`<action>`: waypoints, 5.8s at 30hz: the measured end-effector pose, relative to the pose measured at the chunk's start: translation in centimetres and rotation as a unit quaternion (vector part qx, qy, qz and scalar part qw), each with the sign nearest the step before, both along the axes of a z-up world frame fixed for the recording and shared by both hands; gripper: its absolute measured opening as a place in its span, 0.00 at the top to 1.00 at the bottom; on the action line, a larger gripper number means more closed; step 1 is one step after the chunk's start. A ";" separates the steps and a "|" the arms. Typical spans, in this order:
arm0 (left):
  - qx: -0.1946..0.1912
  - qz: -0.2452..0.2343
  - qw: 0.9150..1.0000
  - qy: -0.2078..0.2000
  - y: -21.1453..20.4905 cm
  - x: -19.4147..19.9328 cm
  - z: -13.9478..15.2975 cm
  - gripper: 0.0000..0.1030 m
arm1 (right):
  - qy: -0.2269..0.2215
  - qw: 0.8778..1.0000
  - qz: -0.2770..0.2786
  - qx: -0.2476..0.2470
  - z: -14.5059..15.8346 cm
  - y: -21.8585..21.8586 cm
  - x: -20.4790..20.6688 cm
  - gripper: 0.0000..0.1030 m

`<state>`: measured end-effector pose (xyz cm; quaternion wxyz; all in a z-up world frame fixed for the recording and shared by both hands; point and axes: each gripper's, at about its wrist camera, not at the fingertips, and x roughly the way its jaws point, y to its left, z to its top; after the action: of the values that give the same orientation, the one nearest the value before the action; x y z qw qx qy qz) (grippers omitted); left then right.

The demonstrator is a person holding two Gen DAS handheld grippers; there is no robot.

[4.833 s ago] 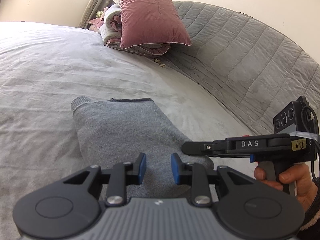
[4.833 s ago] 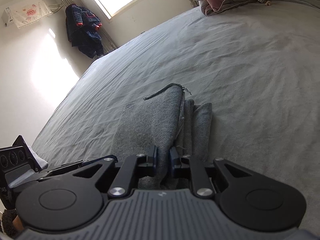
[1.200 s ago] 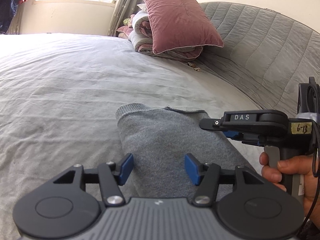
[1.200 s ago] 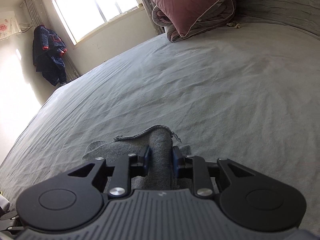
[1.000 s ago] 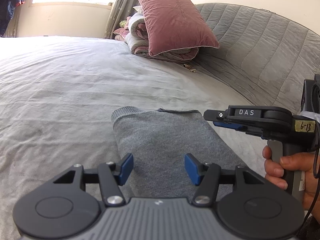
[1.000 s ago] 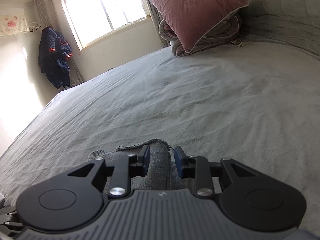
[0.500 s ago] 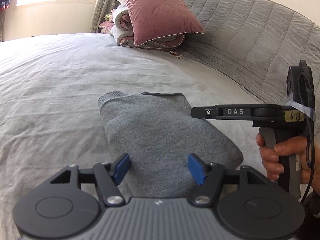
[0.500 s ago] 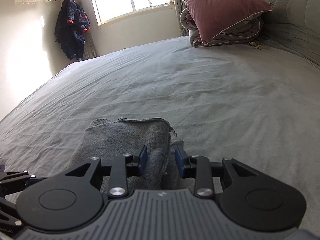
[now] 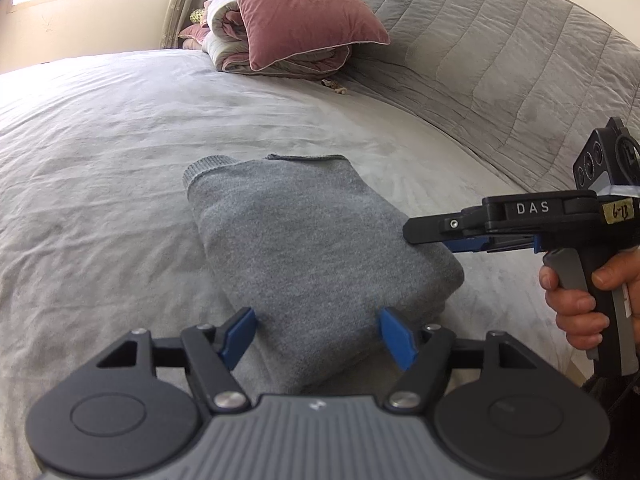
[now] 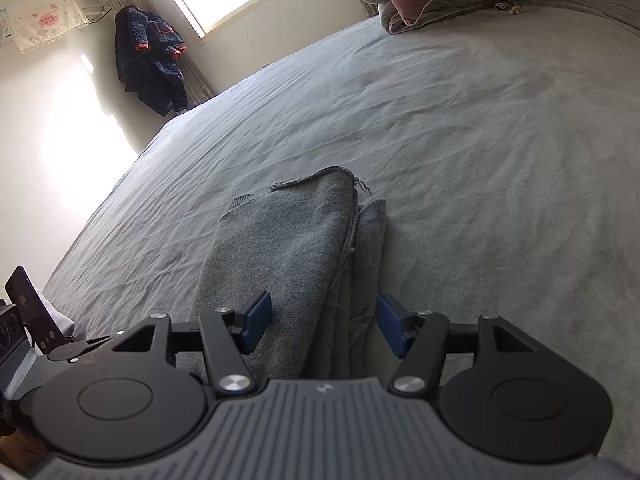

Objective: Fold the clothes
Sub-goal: 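Open the right gripper and withdraw it from the sweater stack, then move the left gripper to the ribbed cuff end of the sweater stack, then grasp the ribbed cuff end with the left gripper and fold it over, then open the left gripper to release the folded sweater bundle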

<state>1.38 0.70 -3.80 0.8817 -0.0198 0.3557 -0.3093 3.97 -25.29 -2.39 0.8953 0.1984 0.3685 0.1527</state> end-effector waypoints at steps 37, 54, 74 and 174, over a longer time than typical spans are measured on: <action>0.077 0.125 0.988 0.055 0.3 3.2 2.4 0.05 | 0.071 0.995 -0.075 0.016 1.9 -2.9 -5.7 0.10; 0.142 0.087 0.986 0.033 -2.9 3.5 4.1 0.01 | 0.048 0.987 -0.154 0.020 2.4 3.1 -9.8 0.00; 0.145 0.068 0.985 0.071 -2.1 9.6 2.8 0.01 | 0.103 0.959 -0.232 0.127 -1.6 6.8 -7.1 0.00; -0.160 0.061 0.984 -0.046 -35.6 29.6 2.1 0.76 | -0.183 0.935 -0.260 -0.155 1.4 -29.0 11.5 0.51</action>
<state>30.99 -34.85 -1.70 0.8997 -0.1684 0.2586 -0.3086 15.43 -54.26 -0.96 0.9753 0.1144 0.1526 -0.1110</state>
